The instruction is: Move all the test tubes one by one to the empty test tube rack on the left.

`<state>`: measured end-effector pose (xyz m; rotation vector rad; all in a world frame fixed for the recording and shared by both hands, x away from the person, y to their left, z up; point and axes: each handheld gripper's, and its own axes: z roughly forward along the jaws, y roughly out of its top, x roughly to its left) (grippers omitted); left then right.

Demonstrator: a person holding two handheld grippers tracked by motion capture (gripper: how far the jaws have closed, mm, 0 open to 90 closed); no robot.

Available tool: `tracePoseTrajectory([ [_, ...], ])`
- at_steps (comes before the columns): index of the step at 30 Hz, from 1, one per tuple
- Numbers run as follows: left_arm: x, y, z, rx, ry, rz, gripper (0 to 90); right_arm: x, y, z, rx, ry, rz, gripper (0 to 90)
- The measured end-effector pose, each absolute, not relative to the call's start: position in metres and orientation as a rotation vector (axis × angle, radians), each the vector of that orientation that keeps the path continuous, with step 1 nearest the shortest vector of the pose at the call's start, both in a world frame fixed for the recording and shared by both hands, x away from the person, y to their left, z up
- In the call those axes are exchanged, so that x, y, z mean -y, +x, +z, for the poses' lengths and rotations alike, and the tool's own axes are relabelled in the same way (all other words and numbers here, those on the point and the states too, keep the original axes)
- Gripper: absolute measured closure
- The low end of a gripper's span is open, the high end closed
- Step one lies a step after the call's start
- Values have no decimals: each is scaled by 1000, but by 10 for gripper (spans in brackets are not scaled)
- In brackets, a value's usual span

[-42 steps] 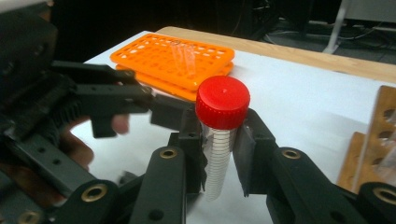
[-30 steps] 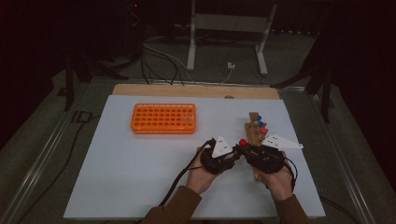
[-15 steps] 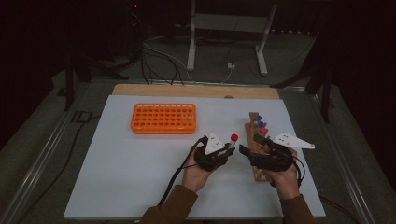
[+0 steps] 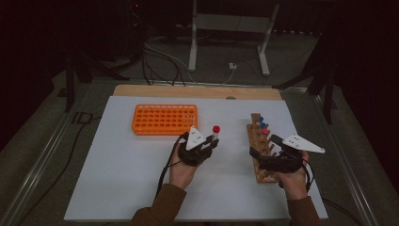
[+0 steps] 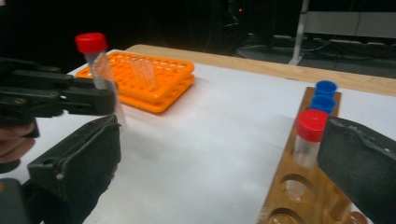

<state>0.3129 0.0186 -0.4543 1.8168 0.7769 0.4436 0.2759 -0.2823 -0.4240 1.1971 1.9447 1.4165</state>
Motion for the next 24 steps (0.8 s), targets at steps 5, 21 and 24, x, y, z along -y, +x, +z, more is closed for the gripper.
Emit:
tracePoseTrajectory([
  [5, -33, 318, -453, -804, 1795, 489, 760, 286, 276, -423, -1921, 1210, 1418, 0],
  [21, -74, 336, -447, -893, 1731, 651, 759, 291, 276, -422, -1901, 1223, 1403, 0],
  [24, -80, 340, -448, -917, 1708, 668, 759, 291, 276, -422, -1905, 1222, 1396, 0],
])
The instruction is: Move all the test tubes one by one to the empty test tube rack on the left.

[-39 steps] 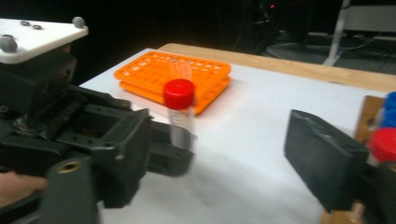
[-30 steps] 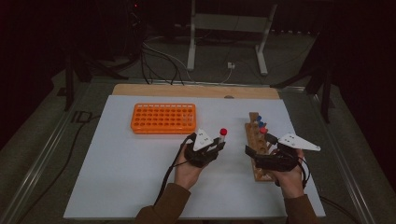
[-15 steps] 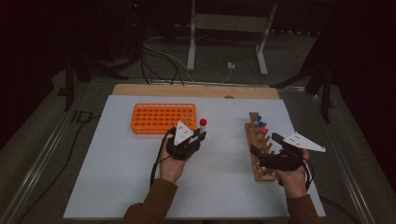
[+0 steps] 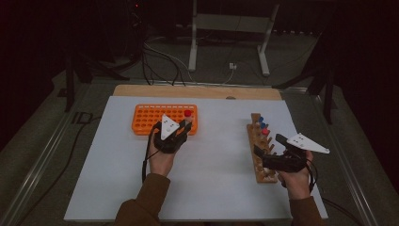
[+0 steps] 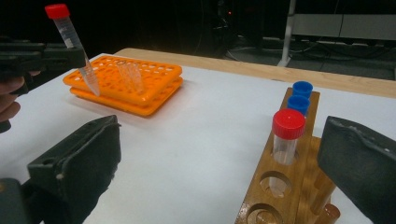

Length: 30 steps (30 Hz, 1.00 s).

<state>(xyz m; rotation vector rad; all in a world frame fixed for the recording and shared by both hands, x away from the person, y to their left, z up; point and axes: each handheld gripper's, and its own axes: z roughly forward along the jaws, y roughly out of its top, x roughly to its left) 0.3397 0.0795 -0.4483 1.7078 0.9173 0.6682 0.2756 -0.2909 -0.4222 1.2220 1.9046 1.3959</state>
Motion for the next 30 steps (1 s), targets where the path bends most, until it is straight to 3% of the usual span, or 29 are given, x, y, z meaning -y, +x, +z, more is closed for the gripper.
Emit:
tracePoseTrajectory([
  [30, -88, 387, -471, -1114, 1666, 738, 759, 291, 275, -421, -1908, 1216, 1405, 0],
])
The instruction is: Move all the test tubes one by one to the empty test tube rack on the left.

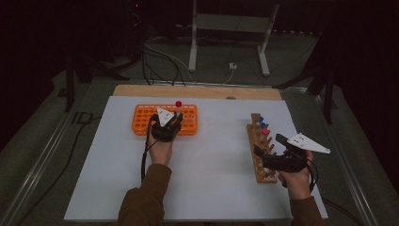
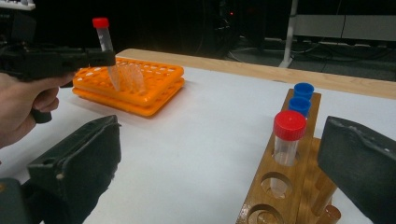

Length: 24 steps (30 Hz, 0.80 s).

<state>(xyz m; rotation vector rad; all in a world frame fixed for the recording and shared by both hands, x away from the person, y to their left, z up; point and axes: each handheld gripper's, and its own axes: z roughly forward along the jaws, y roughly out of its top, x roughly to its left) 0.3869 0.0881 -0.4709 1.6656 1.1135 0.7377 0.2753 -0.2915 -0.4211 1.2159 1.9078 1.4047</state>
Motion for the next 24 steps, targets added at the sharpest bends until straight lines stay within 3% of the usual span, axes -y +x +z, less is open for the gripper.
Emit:
tracePoseTrajectory([
  [24, -86, 395, -501, -1163, 1850, 682, 764, 290, 275, -423, -1926, 1206, 1392, 0],
])
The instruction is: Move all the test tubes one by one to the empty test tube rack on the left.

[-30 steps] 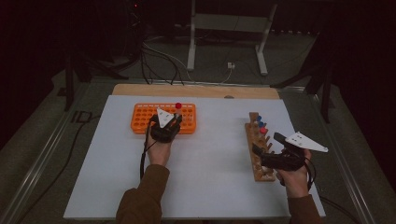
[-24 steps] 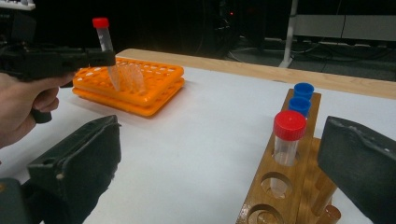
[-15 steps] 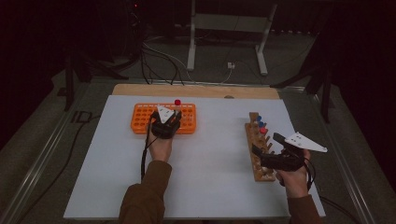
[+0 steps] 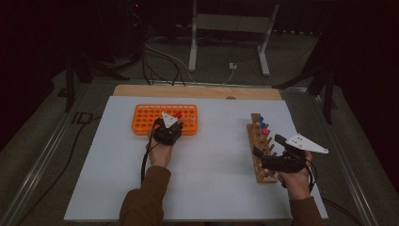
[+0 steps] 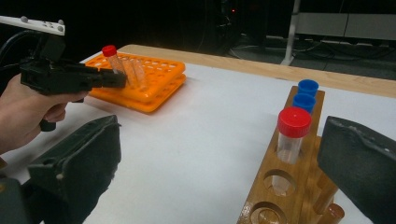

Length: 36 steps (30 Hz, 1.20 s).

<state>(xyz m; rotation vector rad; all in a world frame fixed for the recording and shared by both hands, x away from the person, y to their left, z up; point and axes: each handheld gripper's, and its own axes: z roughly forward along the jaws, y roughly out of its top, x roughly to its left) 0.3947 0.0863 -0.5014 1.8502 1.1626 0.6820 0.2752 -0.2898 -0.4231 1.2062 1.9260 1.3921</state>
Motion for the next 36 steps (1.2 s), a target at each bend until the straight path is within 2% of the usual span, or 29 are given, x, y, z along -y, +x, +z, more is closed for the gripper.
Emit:
tracePoseTrajectory([
  [7, -88, 394, -501, -1174, 1828, 641, 730, 290, 276, -423, -1924, 1207, 1392, 0],
  [12, -93, 390, -500, -1166, 1803, 623, 590, 292, 276, -424, -1919, 1218, 1393, 0],
  [19, -107, 381, -490, -1151, 1746, 562, 468, 294, 279, -425, -1923, 1224, 1387, 0],
  [26, -111, 372, -481, -1154, 1717, 553, 262, 298, 284, -426, -1944, 1228, 1373, 0],
  [36, -105, 346, -474, -1105, 1748, 515, 15, 307, 302, -432, -1959, 1265, 1317, 74],
])
